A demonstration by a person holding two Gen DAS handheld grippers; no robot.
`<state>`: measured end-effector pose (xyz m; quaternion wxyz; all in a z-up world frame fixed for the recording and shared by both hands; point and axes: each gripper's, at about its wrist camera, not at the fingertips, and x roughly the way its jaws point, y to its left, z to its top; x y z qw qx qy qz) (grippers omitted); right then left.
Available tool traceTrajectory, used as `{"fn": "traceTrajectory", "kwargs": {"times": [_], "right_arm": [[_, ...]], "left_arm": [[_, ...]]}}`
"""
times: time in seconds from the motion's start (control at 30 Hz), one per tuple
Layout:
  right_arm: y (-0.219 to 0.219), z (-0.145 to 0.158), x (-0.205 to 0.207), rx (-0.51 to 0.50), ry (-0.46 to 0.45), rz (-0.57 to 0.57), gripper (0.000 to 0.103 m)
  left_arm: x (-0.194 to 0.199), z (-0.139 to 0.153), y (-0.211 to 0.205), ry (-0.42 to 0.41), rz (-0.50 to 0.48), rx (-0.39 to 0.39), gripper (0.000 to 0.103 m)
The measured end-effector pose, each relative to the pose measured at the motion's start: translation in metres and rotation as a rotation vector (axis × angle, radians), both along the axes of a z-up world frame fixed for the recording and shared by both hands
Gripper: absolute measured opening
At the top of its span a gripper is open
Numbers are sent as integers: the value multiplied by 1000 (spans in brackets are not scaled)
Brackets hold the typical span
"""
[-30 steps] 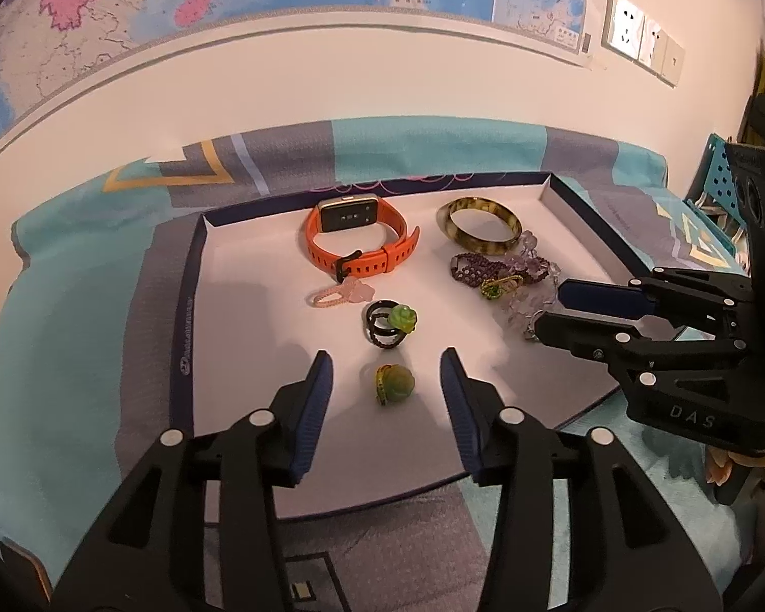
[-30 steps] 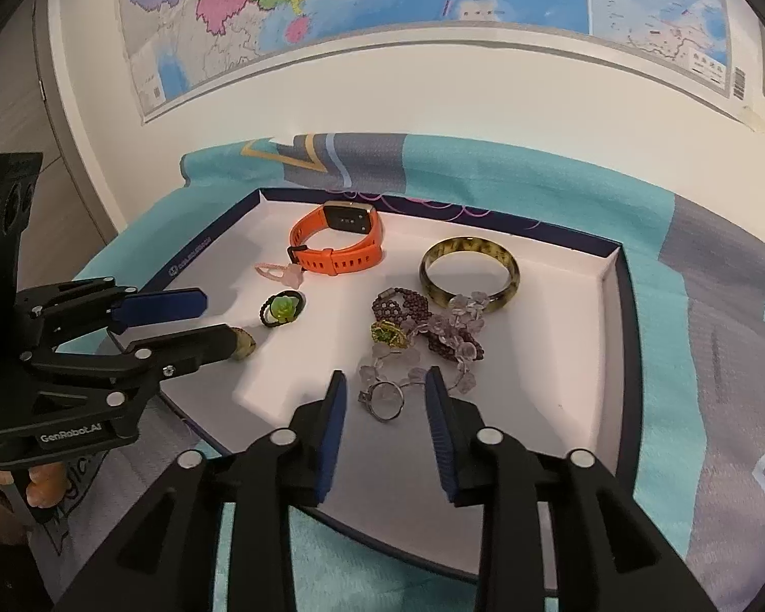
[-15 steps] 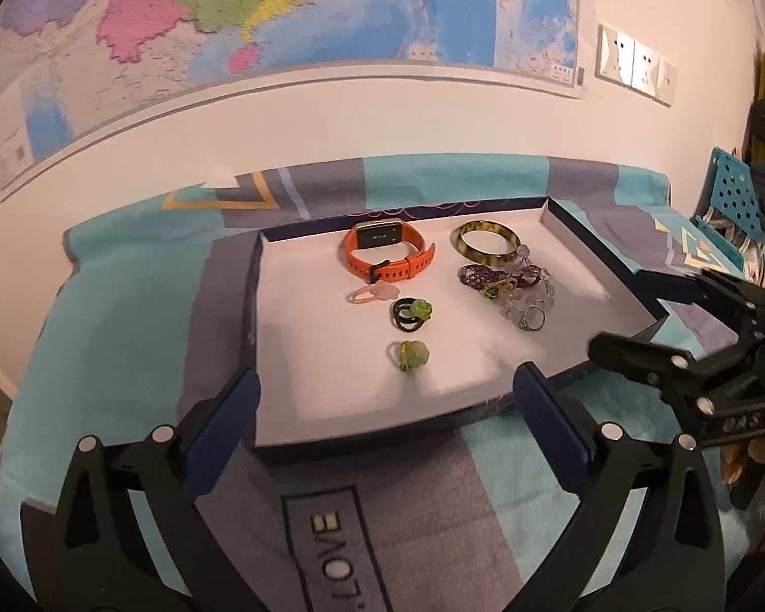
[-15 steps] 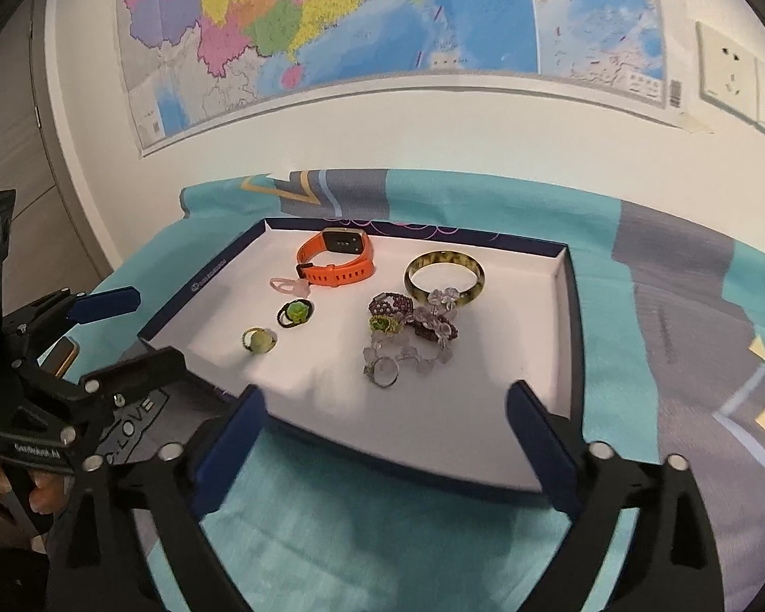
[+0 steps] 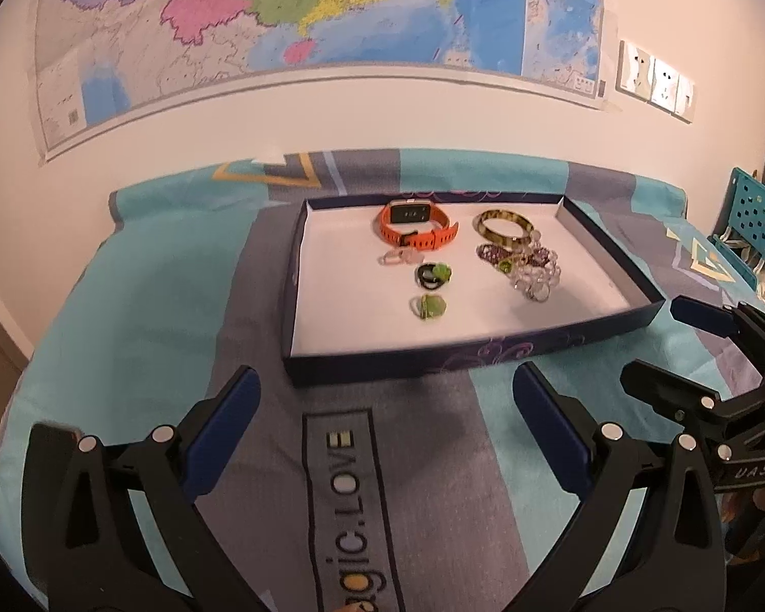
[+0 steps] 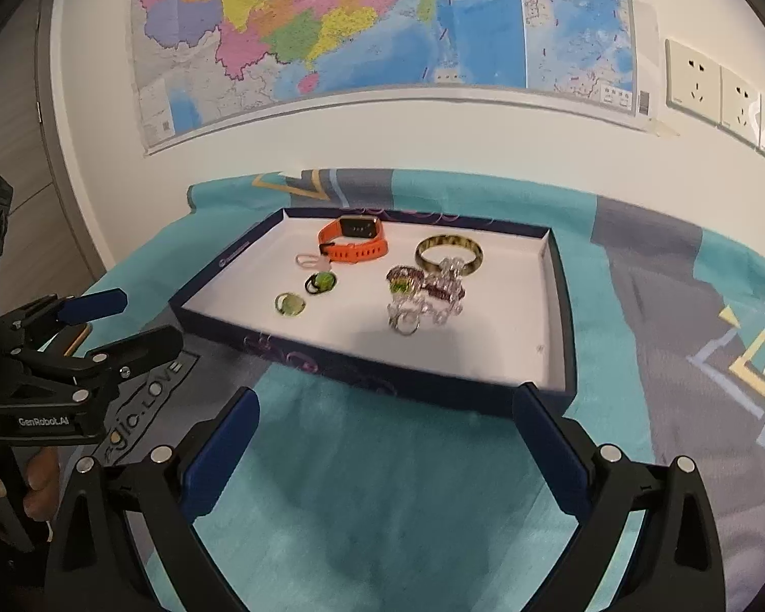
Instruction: Organize jewelry
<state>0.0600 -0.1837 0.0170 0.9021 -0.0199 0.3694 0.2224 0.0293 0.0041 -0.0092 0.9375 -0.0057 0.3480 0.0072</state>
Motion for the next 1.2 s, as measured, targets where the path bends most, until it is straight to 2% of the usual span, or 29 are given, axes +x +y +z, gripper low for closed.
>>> {"fn": "traceTrajectory", "kwargs": {"times": [0.7, 1.2], "right_arm": [[-5, 0, -21, 18, 4, -18, 96], [-5, -1, -22, 20, 6, -23, 96]], "left_arm": [[-16, 0, -7, -11, 42, 39, 98], [-19, -1, -8, -5, 41, 33, 98]]}}
